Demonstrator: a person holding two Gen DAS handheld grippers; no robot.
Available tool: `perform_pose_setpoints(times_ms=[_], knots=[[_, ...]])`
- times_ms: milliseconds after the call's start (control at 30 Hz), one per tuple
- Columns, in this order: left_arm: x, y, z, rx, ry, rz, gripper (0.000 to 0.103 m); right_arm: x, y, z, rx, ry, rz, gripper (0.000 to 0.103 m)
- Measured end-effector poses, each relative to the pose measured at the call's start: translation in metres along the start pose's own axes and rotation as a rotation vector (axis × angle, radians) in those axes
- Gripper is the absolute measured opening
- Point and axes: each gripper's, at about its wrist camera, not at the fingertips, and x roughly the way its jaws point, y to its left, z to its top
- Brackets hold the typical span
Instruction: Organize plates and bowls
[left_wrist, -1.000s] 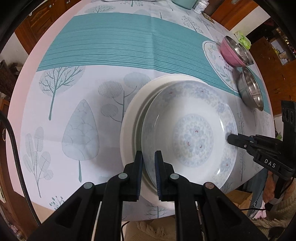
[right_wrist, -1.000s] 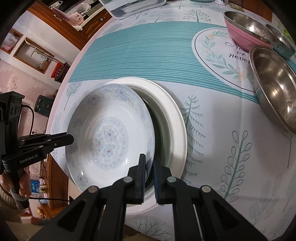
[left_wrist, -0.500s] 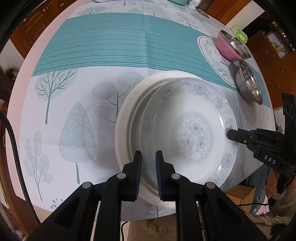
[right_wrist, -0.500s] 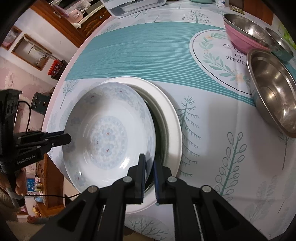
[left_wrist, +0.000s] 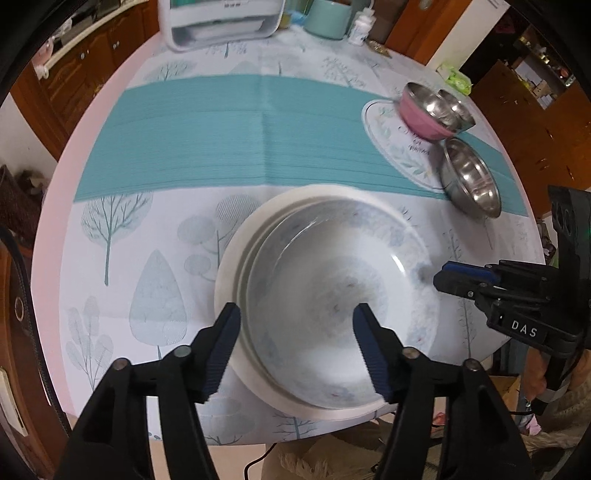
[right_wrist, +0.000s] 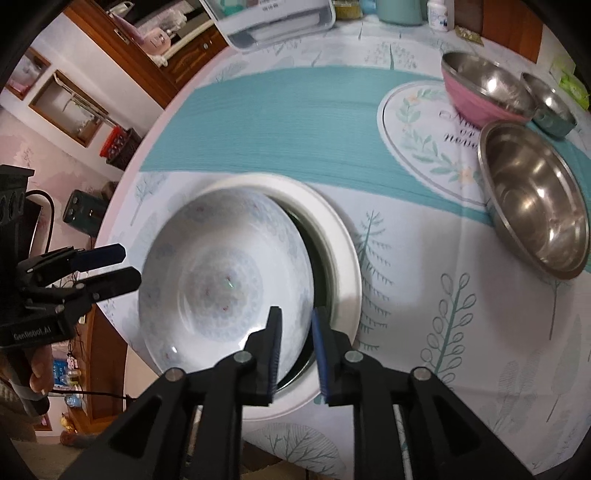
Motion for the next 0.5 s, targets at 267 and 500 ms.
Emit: perform_pose_setpoints(times_ms=[267,500], knots=[[-0.024,-0.025,0.001,0.026,-0.060,0.003,0.081,-0.016,0.005,-0.011,0.013,-0.033,0.021,0.022],[-0.038,-0.046,-0.003,0.027,-0.091,-0.030,0.081,-0.035,0.003,-0.029,0.023,-0.059,0.019,0.022]])
